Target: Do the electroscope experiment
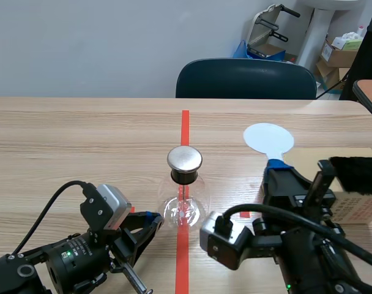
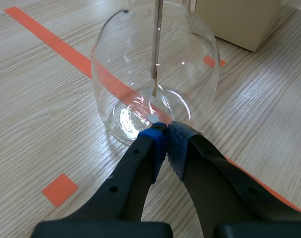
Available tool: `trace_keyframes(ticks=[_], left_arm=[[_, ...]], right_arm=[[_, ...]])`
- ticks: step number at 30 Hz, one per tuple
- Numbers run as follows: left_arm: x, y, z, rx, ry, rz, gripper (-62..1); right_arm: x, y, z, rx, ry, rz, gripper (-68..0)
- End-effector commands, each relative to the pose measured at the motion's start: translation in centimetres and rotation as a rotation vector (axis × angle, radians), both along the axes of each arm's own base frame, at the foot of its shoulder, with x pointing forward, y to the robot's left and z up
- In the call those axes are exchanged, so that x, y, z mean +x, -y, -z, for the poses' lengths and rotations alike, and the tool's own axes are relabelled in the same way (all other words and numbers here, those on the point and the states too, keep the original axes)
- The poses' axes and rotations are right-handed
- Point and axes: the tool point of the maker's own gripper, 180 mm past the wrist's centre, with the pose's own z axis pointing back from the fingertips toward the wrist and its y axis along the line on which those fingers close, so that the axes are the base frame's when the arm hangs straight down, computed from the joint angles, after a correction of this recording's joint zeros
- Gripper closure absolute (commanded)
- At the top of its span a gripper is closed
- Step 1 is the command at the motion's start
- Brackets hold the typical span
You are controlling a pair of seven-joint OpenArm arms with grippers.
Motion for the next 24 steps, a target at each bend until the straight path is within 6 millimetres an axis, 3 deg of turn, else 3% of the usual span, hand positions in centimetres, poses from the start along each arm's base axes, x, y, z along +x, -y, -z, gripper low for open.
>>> trace_keyframes(ticks=[1, 10, 24], left_arm=[[0.1, 0.5, -0.6, -0.026, 0.013, 0.004, -2.7], [0.1, 0.5, -0.6, -0.026, 0.014, 0.004, -2.7], [0.1, 0.4, -0.6, -0.025, 0.013, 0.004, -2.7]], right_arm=[[0.4, 0.7, -1.0, 0.002, 0.035, 0.027, -0.8], [0.4, 2.9, -1.0, 0.003, 0.04, 0.147, -0.8], [0.4, 3.1, -1.1, 0.004, 0.04, 0.158, -0.8]])
